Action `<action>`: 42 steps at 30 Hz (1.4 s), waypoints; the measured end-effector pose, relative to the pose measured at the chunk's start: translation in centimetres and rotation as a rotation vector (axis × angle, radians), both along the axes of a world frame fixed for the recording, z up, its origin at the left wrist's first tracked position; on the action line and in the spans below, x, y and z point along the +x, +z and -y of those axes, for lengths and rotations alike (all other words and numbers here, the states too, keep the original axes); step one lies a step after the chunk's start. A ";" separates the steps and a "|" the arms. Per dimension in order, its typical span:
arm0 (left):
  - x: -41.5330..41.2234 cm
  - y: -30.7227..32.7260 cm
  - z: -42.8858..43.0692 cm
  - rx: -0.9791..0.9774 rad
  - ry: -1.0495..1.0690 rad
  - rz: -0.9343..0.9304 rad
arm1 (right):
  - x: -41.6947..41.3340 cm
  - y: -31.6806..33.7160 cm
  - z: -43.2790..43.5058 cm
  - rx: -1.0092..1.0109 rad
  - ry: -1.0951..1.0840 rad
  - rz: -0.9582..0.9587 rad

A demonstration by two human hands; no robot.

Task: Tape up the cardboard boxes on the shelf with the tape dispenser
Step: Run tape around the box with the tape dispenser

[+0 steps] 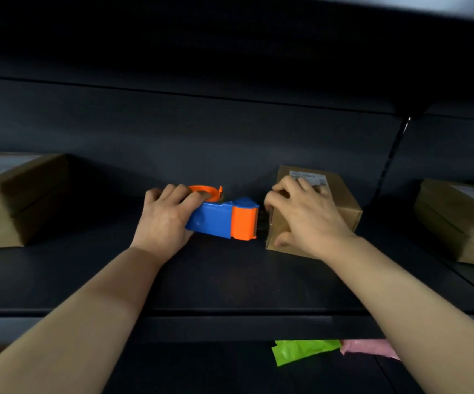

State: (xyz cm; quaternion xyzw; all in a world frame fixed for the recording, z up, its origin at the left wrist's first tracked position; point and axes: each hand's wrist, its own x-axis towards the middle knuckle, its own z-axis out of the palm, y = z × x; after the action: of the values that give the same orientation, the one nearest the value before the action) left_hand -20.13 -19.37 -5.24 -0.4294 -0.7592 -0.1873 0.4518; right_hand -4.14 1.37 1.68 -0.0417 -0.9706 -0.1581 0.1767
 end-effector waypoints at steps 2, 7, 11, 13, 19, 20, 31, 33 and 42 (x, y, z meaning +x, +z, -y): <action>0.2 0.0 -0.2 -0.015 -0.014 -0.014 | 0.1 0.2 -0.1 -0.045 0.038 -0.032; 0.5 0.3 -1.0 -0.020 0.006 -0.007 | 0.2 -0.6 -0.9 -0.028 0.126 -0.150; 0.5 0.5 -1.3 -0.033 0.028 -0.011 | 0.1 -1.2 -1.2 0.022 0.161 -0.244; 0.5 0.5 -1.4 -0.036 0.034 -0.018 | 0.1 -1.4 -1.3 0.017 0.176 -0.303; 0.4 0.6 -2.4 -0.039 0.053 -0.030 | -0.4 -2.0 -0.8 -0.039 0.146 -0.468; 0.4 0.5 -2.5 -0.039 0.054 -0.034 | -0.6 -2.2 -0.6 -0.060 0.140 -0.491; 0.8 0.7 -1.9 -0.138 -0.099 -0.119 | 0.9 -3.3 -2.1 -0.496 0.290 -0.487; 0.1 0.9 -1.2 -0.097 -0.038 -0.050 | 1.1 -3.0 -2.4 -0.531 0.309 -0.470; -0.7 0.7 -0.2 -0.012 0.129 0.023 | 2.7 -1.7 -3.8 -0.560 0.242 -0.288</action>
State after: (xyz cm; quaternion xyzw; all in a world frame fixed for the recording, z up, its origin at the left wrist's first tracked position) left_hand -20.82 -19.15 -4.50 -0.3799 -0.7916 -0.1582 0.4516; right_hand -1.44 5.20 -0.05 0.0050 -0.9394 0.1443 0.3110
